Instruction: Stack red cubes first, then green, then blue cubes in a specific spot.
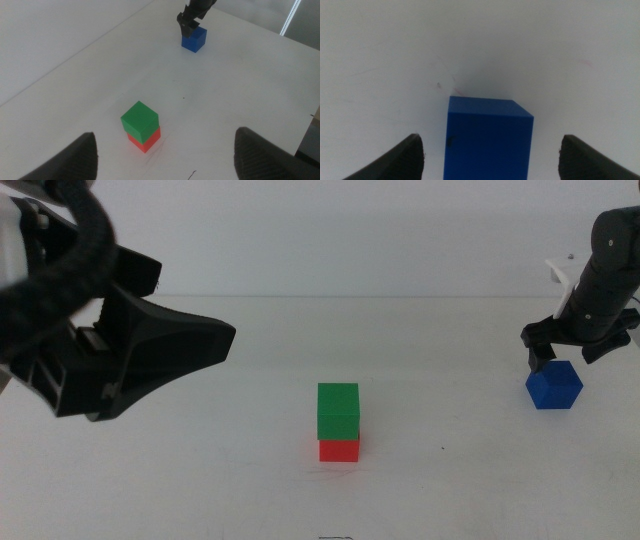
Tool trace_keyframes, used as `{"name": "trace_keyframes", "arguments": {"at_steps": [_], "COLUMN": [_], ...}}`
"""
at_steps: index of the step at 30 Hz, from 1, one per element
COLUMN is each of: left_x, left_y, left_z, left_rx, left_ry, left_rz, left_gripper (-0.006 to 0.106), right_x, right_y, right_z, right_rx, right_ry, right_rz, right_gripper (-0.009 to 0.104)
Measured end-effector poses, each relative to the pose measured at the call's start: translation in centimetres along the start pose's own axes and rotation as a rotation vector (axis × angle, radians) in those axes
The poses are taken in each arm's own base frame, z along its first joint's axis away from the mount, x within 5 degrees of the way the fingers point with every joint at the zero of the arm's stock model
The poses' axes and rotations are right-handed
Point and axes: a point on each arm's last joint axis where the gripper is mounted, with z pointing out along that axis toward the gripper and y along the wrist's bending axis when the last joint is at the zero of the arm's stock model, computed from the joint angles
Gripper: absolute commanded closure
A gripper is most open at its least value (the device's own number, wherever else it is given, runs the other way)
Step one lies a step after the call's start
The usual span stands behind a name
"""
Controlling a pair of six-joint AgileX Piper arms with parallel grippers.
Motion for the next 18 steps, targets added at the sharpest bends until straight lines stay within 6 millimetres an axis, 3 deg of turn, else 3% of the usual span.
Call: {"name": "trace_keyframes", "arguments": {"at_steps": [8, 11, 14, 16, 18], "left_x": [0.0, 0.0, 0.0, 0.0, 0.0], "left_y": [0.0, 0.0, 0.0, 0.0, 0.0], "left_z": [0.0, 0.0, 0.0, 0.0, 0.0], "left_rx": [0.000, 0.000, 0.000, 0.001, 0.000], "left_ry": [0.000, 0.000, 0.000, 0.000, -0.001], "left_rz": [0.000, 0.000, 0.000, -0.001, -0.001], "left_gripper": [0.007, 0.007, 0.007, 0.007, 0.007], "right_x": [0.1, 0.1, 0.1, 0.0, 0.0], "right_y": [0.2, 0.3, 0.4, 0.4, 0.4], "right_z": [2.1, 3.0, 3.5, 3.5, 3.5], "right_rx": [-0.004, -0.007, -0.008, -0.007, -0.007], "right_ry": [0.042, 0.059, 0.064, 0.058, 0.057], "right_rz": [-0.005, -0.006, -0.006, 0.002, 0.011], "right_gripper": [0.020, 0.027, 0.048, 0.077, 0.097]}}
